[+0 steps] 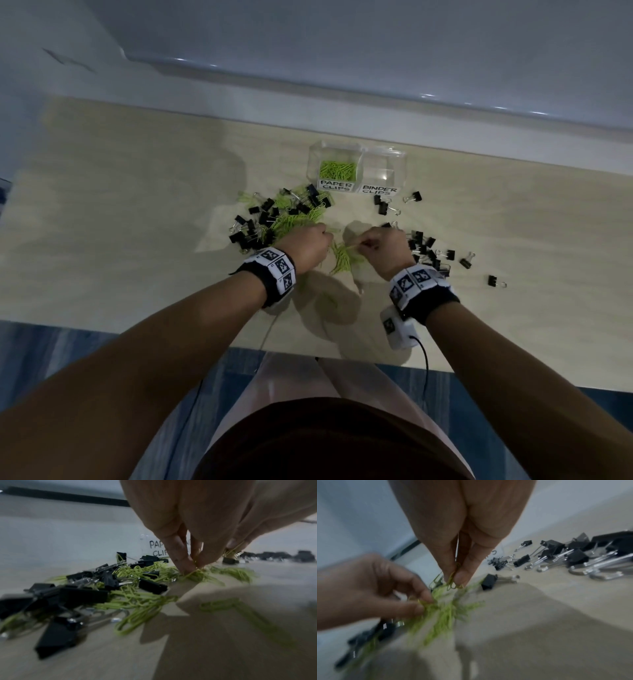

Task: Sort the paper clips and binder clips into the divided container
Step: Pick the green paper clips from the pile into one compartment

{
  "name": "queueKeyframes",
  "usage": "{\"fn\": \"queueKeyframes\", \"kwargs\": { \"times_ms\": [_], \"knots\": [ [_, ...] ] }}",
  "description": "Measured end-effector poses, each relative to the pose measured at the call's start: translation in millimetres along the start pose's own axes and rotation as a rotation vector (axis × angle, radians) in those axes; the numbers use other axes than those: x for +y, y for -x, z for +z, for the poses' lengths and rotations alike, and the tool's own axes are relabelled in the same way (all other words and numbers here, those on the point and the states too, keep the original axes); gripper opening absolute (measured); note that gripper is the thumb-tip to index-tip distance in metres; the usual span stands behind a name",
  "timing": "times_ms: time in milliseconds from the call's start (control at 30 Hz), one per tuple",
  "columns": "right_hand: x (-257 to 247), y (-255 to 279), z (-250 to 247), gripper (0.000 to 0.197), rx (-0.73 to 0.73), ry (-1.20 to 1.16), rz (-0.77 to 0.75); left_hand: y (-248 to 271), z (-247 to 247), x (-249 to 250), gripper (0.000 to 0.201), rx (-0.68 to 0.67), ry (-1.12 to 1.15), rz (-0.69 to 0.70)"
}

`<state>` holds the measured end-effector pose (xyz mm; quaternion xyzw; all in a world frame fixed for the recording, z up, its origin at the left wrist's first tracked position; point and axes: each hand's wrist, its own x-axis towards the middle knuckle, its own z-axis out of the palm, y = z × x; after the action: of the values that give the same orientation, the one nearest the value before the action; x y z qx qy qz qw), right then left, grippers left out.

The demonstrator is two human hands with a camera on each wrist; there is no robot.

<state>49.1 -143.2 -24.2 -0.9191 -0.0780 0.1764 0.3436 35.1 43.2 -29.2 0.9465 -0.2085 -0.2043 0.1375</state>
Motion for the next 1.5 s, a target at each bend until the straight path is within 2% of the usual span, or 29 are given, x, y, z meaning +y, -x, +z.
{"fn": "queueKeyframes", "kwargs": {
  "times_ms": [100, 200, 300, 400, 467, 533, 633, 733, 833, 900, 967, 1067, 1167, 1233, 1333, 1367, 1433, 1500],
  "knots": [
    [-12, -16, -17, 0.014, 0.061, -0.244, 0.161, -1, -10, -6, 0.018, 0.083, 0.284, -0.132],
    [-33, -45, -37, 0.006, 0.127, -0.357, 0.152, -5, -28, -9, 0.014, 0.198, 0.525, -0.269],
    [-57, -82, -47, 0.005, 0.222, -0.235, 0.046, -17, -57, -14, 0.014, 0.324, 0.638, -0.325],
    [-66, -109, -45, 0.013, 0.165, -0.135, 0.064, -42, -84, -21, 0.018, 0.502, 0.641, -0.366],
    [-63, -114, -44, 0.023, 0.14, -0.062, 0.053, -64, -96, -23, 0.018, 0.587, 0.637, -0.388],
    [-56, -101, -44, 0.028, 0.173, 0.028, -0.02, -82, -103, -23, 0.014, 0.616, 0.628, -0.396],
    [-35, -68, -36, 0.027, 0.15, 0.143, -0.105, -98, -99, -23, 0.018, 0.526, 0.516, -0.355],
    [-16, -32, -13, 0.027, -0.082, 0.257, -0.129, -94, -90, -15, 0.025, 0.357, 0.333, -0.253],
    [-8, -5, 15, 0.029, -0.23, 0.422, -0.285, -67, -74, -10, 0.031, 0.301, 0.244, -0.139],
    [-2, 6, 27, 0.037, -0.205, 0.382, -0.294, -44, -54, -11, 0.035, 0.202, 0.221, -0.053],
    [0, 11, 31, 0.041, -0.166, 0.31, -0.314, -22, -31, -13, 0.045, 0.032, 0.144, 0.018],
    [-4, 12, 28, 0.041, -0.22, 0.207, -0.258, -1, -3, -17, 0.057, -0.127, 0.027, 0.054],
    [1, 14, 19, 0.041, -0.168, 0.148, -0.24, 17, 13, -14, 0.06, -0.122, 0.005, 0.12],
    [4, 16, 15, 0.046, -0.177, 0.195, -0.223, 31, 23, -7, 0.067, -0.098, 0.0, 0.113],
    [2, 16, 13, 0.059, -0.261, 0.345, -0.221, 41, 38, 7, 0.1, -0.074, -0.029, 0.026],
    [0, 15, 15, 0.06, -0.282, 0.381, -0.236, 41, 40, 11, 0.104, -0.059, -0.01, -0.011],
    [-2, 12, 20, 0.058, -0.301, 0.42, -0.264, 41, 44, 14, 0.097, 0.014, 0.1, -0.071],
    [-3, 9, 24, 0.053, -0.302, 0.41, -0.262, 41, 47, 14, 0.075, 0.134, 0.208, -0.087]
  ]
}}
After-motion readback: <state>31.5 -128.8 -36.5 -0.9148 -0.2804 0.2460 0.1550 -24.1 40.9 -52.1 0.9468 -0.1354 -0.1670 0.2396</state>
